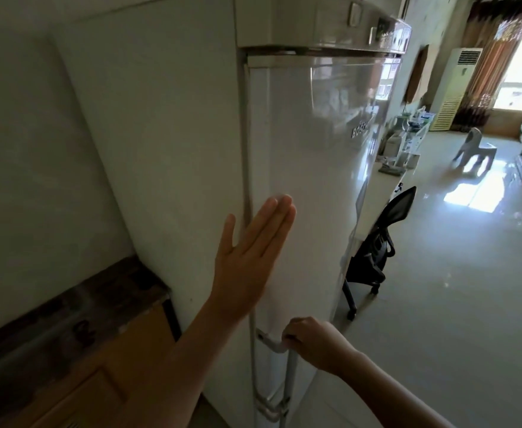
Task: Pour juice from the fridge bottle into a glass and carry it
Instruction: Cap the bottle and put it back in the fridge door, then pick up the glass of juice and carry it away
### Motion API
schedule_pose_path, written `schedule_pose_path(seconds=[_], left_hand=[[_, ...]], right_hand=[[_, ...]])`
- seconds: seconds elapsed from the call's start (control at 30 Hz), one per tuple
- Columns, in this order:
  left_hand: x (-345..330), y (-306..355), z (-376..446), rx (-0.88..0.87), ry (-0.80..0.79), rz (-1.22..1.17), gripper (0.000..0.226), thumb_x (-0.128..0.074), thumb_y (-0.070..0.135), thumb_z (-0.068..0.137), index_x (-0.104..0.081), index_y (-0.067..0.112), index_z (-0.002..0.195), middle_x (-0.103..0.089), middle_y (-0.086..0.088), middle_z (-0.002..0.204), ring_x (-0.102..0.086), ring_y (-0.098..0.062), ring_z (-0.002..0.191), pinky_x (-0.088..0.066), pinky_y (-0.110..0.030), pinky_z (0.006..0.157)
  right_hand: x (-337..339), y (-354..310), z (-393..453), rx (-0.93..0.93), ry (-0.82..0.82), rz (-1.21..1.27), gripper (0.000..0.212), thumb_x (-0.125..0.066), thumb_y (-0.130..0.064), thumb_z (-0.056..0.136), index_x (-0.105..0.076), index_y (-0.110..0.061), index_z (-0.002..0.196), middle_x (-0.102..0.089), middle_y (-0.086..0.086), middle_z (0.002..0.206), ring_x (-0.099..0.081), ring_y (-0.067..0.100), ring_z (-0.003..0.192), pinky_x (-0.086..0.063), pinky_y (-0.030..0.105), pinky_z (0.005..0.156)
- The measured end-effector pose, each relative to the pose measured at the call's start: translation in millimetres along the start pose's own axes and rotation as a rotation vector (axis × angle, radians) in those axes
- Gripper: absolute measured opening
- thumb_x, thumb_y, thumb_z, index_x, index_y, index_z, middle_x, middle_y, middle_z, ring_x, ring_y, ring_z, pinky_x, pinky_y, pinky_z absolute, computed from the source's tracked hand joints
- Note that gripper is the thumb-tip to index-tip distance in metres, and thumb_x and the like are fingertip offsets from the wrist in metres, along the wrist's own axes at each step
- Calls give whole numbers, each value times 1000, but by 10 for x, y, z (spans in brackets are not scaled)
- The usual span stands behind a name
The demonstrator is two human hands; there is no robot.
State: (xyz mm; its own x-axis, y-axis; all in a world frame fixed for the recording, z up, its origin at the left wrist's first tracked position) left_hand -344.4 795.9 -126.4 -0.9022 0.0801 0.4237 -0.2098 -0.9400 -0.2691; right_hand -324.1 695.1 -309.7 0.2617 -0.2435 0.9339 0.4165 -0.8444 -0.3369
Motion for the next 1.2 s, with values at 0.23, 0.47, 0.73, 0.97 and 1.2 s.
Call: schedule_pose_path(seconds=[0.23, 0.47, 0.73, 0.97, 1.2], left_hand=[[100, 2, 33, 89, 34, -317, 57, -66, 11, 88, -44, 18, 139, -33, 1, 151, -24, -12, 142, -9, -43, 119], [198, 377, -205, 232, -37, -750, 22, -57, 24, 90, -61, 25, 111, -68, 8, 109, -60, -7, 103, -41, -32, 89], [-568, 1549, -477, 456, -775, -1003, 24, -59, 38, 89, -57, 38, 112, -61, 21, 110, -56, 3, 97, -51, -31, 85], [-1070, 2920, -131, 393, -982, -1047, 19, -58, 36, 90, -60, 34, 110, -64, 16, 103, -61, -1, 94, -51, -22, 79], [-1447, 4332, 225, 346, -1030, -1083, 17, -59, 38, 90, -62, 33, 106, -63, 20, 93, -59, 9, 83, -40, -5, 63]], right_hand=[[260, 19, -216, -88, 160, 89, 22, -52, -37, 92, -60, -31, 112, -61, -13, 114, -58, 1, 96, -49, 21, 86], [634, 404, -918, -226, 382, 226, 38, -51, -51, 85, -49, -42, 122, -53, -20, 125, -51, -4, 109, -47, 25, 94], [886, 1336, -1884, -404, 480, 189, 50, -59, -48, 83, -41, -41, 130, -43, -25, 125, -49, -5, 105, -44, 17, 91], [1120, 2633, -2583, -538, 451, 156, 53, -56, -48, 85, -41, -32, 134, -46, -10, 138, -52, 5, 111, -46, 21, 89], [1304, 3803, -3098, -588, 411, 206, 49, -54, -50, 86, -43, -35, 132, -46, -16, 136, -48, 2, 115, -43, 21, 94]])
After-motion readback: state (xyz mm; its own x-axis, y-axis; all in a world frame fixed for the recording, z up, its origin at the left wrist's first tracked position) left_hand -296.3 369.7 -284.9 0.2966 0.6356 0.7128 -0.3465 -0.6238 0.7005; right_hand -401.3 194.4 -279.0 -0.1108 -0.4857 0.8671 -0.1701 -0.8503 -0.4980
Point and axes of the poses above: each hand's wrist, its own z-axis towards the middle knuckle, its own x-axis out of the back of the hand, y = z × x, the point moved 8 cm from there along z, towards the middle knuckle
